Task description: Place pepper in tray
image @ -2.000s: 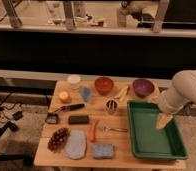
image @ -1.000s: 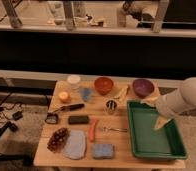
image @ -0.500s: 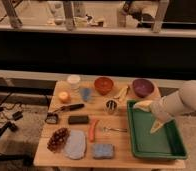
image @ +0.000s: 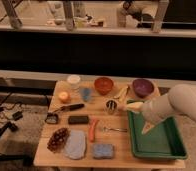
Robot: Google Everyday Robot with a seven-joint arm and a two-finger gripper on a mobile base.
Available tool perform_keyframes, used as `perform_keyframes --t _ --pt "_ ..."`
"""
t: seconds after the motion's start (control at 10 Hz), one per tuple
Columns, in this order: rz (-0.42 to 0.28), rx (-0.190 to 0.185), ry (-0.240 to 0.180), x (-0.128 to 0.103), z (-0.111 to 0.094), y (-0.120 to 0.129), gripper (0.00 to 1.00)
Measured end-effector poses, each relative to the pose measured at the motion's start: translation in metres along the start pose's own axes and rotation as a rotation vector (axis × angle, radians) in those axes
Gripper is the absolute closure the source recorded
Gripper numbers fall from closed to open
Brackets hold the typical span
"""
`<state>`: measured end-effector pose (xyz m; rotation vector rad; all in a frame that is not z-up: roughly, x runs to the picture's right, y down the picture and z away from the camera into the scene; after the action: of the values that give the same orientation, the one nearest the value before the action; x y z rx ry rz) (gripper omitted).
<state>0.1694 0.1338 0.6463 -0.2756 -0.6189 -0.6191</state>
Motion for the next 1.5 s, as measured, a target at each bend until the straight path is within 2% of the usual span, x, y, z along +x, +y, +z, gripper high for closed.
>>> perform_keyframes --t 0.2,0.5,1.0,1.1,1.3,1.5 --pt "-0.055 0.012 0.003 -0.023 0.017 -0.017 0.20" --pt "-0.145 0.005 0.004 -0.040 0.035 -0.023 0.20" --pt "-0.153 0.004 0.003 -0.042 0.037 -0.025 0.20" --pt "-0.154 -0.002 0.010 -0.041 0.036 -0.023 0.20" --pt "-0.210 -0.040 0.031 -0.046 0.045 -0.026 0.20" --pt "-0.284 -0.075 0.038 -0.058 0.066 -0.038 0.20"
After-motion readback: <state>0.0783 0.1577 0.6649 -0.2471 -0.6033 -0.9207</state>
